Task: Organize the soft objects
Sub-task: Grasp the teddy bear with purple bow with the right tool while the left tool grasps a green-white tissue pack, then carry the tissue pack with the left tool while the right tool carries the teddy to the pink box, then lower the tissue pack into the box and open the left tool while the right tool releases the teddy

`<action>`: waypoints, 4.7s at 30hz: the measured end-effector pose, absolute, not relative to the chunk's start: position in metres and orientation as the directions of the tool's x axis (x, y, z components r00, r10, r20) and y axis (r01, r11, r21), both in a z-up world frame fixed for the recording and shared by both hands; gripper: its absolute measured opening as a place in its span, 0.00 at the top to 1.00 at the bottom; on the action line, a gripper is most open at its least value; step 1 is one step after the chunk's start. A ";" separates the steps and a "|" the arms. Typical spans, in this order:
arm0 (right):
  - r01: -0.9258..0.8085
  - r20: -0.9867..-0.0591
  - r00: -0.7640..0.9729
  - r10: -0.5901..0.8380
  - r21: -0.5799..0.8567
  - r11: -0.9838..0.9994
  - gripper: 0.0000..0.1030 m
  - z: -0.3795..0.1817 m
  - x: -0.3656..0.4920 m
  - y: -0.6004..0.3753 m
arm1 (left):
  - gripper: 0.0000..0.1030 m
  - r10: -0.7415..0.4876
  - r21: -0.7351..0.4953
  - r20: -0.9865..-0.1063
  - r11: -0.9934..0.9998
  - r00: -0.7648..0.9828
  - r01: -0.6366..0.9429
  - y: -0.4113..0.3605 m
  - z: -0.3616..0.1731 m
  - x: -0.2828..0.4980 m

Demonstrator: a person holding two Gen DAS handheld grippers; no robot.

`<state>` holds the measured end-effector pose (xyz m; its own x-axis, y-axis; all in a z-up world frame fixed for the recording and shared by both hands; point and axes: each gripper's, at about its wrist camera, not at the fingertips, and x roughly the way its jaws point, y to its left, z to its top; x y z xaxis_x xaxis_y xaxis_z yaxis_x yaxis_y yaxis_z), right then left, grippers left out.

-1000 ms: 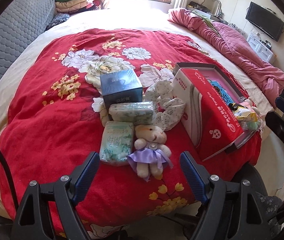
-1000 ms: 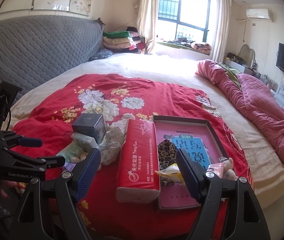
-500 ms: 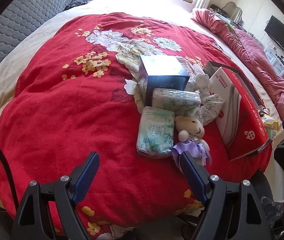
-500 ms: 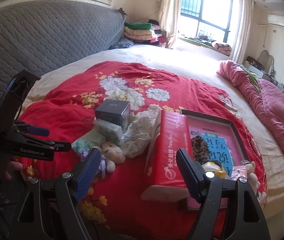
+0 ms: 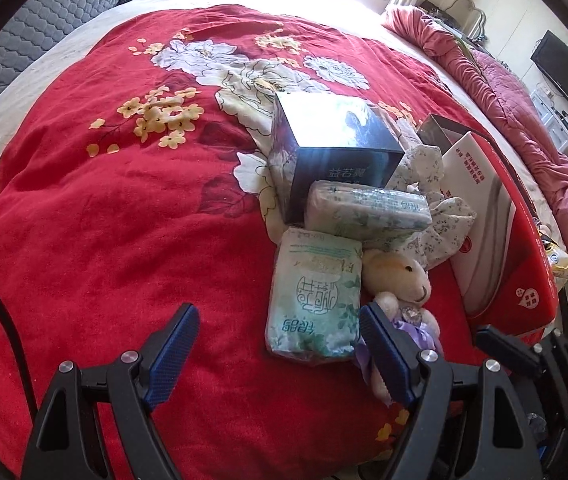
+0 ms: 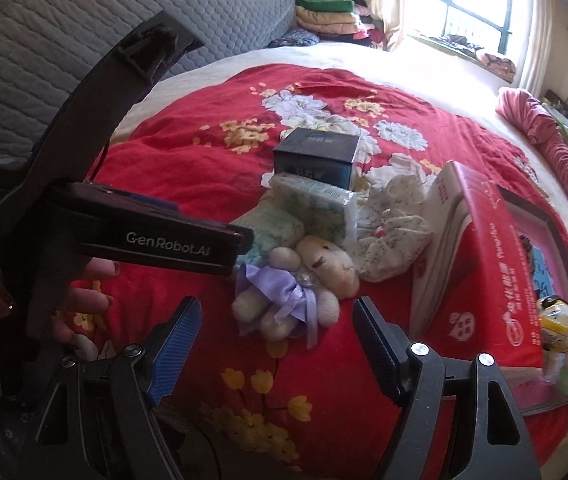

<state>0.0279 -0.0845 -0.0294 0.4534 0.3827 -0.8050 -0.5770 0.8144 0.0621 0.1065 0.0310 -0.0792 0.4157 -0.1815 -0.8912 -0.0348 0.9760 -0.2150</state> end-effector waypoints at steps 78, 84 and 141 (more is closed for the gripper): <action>-0.326 -0.532 0.784 0.319 0.083 0.942 0.56 0.070 0.026 -0.244 | 0.64 -0.296 -0.206 -0.771 0.954 0.564 0.219 -0.097 0.035 0.081; -0.256 -0.522 0.808 0.273 0.105 0.961 0.56 0.073 0.029 -0.275 | 0.64 -0.312 -0.189 -0.762 0.945 0.568 0.265 -0.131 0.048 0.087; -0.014 -0.624 0.775 0.098 0.138 0.990 0.56 0.018 0.057 -0.385 | 0.64 -0.316 -0.144 -0.870 0.897 0.379 0.419 -0.273 -0.044 0.157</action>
